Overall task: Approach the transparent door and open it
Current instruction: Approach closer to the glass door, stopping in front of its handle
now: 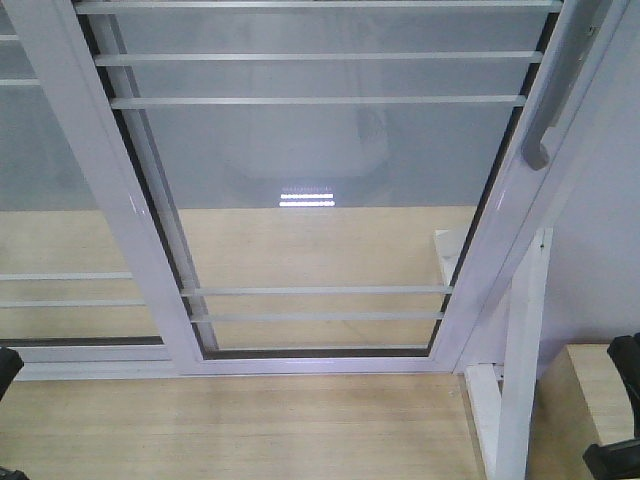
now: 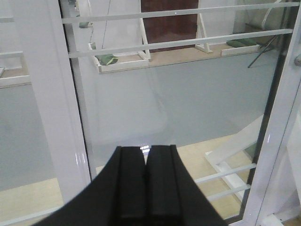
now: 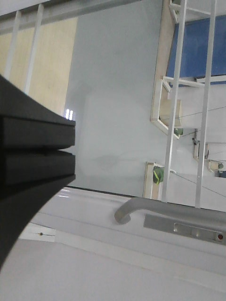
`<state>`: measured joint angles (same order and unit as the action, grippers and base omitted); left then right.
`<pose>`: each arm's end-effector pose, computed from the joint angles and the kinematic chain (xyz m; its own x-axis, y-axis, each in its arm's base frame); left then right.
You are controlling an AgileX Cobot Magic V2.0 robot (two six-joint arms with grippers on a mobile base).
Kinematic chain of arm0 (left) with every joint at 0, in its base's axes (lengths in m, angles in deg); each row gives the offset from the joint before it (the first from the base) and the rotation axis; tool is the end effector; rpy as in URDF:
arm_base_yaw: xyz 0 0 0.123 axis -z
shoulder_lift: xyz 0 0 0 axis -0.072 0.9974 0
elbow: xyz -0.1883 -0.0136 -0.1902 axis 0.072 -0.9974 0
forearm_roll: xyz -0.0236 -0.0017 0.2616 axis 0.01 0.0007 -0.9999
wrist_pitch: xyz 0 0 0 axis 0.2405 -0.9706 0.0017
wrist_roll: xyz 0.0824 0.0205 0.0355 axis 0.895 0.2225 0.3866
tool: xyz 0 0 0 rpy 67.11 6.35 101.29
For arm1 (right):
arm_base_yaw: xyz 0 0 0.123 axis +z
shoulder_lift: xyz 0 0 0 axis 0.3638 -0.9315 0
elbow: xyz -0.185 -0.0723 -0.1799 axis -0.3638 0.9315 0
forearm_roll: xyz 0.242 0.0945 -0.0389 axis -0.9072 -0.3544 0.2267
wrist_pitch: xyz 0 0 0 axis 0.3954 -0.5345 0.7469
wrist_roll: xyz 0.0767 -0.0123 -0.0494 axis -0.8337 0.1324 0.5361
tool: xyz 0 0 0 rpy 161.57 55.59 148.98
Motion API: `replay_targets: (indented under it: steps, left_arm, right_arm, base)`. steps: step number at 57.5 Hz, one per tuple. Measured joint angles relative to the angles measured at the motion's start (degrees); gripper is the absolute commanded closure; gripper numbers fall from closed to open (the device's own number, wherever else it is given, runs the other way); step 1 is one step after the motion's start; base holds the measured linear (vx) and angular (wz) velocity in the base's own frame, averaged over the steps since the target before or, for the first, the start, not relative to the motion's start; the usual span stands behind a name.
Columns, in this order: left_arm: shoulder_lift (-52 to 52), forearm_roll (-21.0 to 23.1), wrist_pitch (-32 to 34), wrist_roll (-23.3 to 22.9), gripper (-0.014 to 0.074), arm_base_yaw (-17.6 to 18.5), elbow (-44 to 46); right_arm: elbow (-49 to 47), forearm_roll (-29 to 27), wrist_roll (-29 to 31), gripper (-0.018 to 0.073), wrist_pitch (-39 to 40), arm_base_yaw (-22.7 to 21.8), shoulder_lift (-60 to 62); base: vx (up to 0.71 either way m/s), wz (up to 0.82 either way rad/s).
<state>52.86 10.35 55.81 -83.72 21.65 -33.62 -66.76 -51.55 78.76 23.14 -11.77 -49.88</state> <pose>0.0812 -0.0258 0.1856 -0.1369 0.0240 -0.9903 0.3005 0.9536 -0.0184 0.0845 0.0146 0.1860 -0.1095 -0.0691 -0.9916 -0.1765 0.9831 -0.0490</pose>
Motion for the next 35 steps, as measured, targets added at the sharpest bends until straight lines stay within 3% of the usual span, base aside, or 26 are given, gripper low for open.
replay_targets:
  steps: [35]
  left_arm:
    - [0.0, 0.0, -0.1, 0.0, 0.0602, 0.0, 0.0]
  right_arm:
    - [0.0, 0.0, 0.0, 0.0559, 0.0, 0.0, 0.0]
  base:
    - [0.00, 0.00]
